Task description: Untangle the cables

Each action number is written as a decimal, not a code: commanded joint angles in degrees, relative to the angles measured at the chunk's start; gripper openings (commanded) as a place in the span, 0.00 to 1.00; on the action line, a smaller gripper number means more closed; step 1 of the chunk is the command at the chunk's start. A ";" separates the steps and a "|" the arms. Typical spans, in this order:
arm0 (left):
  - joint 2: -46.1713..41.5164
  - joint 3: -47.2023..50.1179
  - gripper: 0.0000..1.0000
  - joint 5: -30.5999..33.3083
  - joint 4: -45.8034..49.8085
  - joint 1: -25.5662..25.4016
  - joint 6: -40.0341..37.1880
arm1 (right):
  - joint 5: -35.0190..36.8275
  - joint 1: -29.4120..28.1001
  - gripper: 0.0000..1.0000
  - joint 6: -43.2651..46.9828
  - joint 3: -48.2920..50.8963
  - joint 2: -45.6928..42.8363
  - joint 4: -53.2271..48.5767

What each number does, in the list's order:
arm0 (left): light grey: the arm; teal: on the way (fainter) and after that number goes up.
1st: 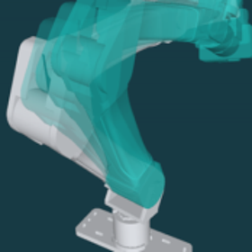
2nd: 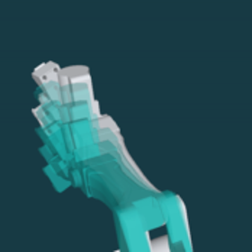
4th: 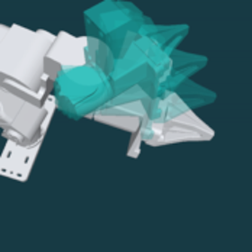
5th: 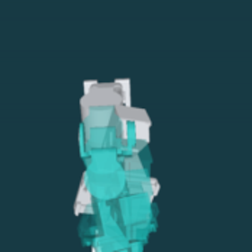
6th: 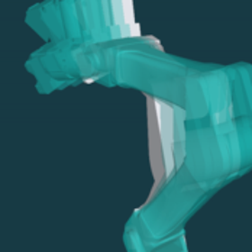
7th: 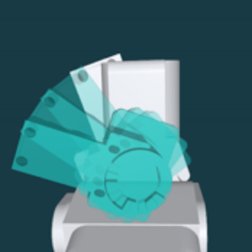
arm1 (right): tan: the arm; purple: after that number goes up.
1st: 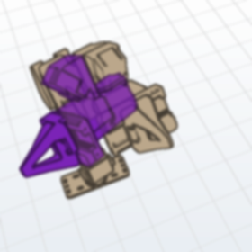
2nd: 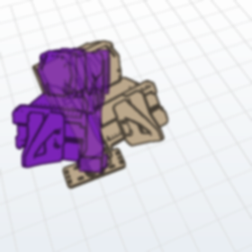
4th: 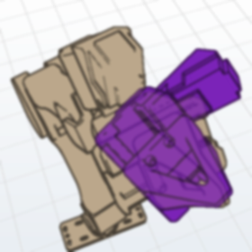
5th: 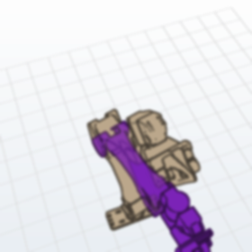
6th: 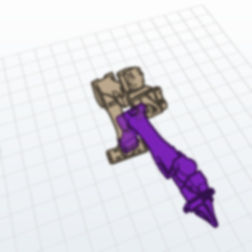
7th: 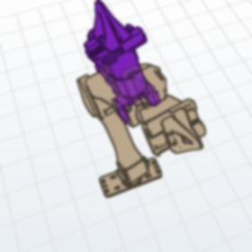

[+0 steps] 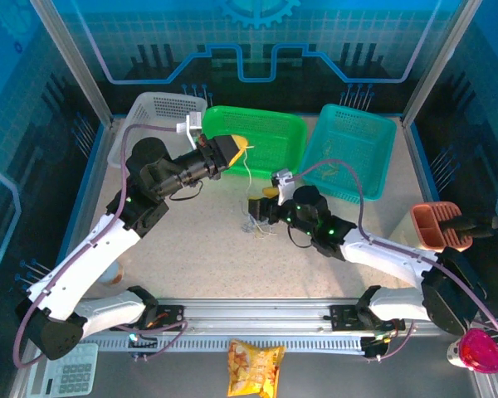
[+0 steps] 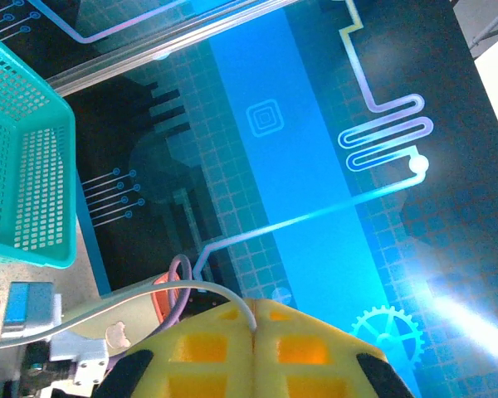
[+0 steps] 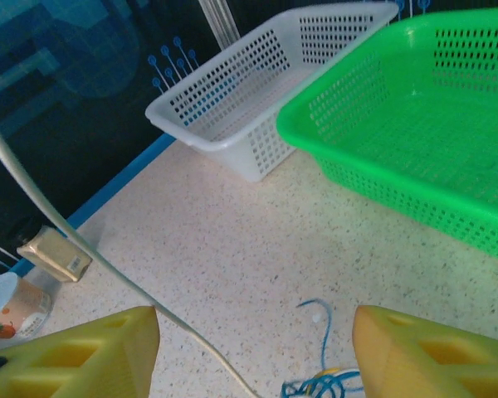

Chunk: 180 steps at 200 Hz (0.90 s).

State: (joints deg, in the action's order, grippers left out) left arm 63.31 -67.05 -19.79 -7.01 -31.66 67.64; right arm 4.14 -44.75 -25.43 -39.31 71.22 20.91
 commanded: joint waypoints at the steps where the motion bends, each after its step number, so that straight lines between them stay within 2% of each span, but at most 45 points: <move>1: -0.11 -2.04 0.00 -0.25 -3.11 0.20 0.95 | -1.92 0.94 0.66 1.26 0.35 0.95 -1.34; 33: -0.47 -2.12 0.00 -0.16 -2.74 0.27 0.78 | -3.17 -0.27 0.67 1.10 -0.95 4.16 0.77; 70: -0.64 -2.21 0.00 -0.16 -2.79 0.20 0.93 | -0.86 -0.25 0.63 0.05 -2.69 9.51 3.95; 94: -0.63 -2.55 0.00 -0.25 -3.01 0.20 1.26 | 0.83 0.42 0.55 -0.59 -4.16 13.39 5.45; 112: -0.64 -3.20 0.00 -0.34 -3.08 0.19 1.41 | 1.32 1.20 0.37 -1.23 -4.27 15.83 6.70; 123: -0.47 -4.01 0.00 -0.42 -3.11 0.25 1.43 | 0.98 1.75 0.30 -1.87 -3.83 16.81 7.41; 180: 3.76 -14.36 0.00 -2.44 -3.09 0.24 1.00 | 1.15 2.92 0.16 -5.58 1.04 20.52 11.70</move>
State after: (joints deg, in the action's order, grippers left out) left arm 65.89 -75.13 -20.25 -6.76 -31.66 68.73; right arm 4.05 -42.54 -28.84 -41.04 89.23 30.68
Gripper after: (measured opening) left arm 0.052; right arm 0.176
